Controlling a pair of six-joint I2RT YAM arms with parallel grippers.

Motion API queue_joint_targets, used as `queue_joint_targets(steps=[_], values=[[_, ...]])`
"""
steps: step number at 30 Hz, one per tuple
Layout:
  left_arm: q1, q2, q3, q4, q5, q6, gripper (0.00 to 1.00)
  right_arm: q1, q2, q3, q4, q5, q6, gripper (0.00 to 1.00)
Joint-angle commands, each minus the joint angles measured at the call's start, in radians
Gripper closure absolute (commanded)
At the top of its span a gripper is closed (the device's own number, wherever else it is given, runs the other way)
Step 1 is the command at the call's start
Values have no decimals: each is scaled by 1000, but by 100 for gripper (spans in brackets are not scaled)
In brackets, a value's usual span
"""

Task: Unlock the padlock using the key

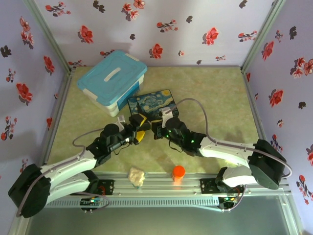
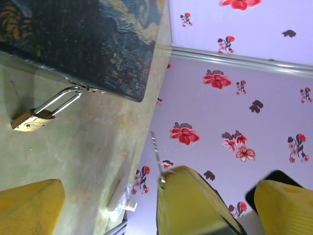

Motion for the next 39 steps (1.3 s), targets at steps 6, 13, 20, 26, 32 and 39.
queue_joint_targets(steps=[6,13,20,26,32,39], values=[[-8,83,52,153,-1,-53,3,33,73,-11,156,-79,36,100],[-4,49,81,-26,-10,79,25,50,67,-37,147,-62,34,100],[-3,75,60,-25,-21,128,52,50,50,-43,118,-55,21,100],[0,107,59,6,-11,135,71,51,26,-55,93,-35,15,100],[4,106,62,-18,-12,159,80,50,0,-68,71,-24,12,100],[11,130,62,-3,-4,168,97,50,-15,-77,62,-14,10,100]])
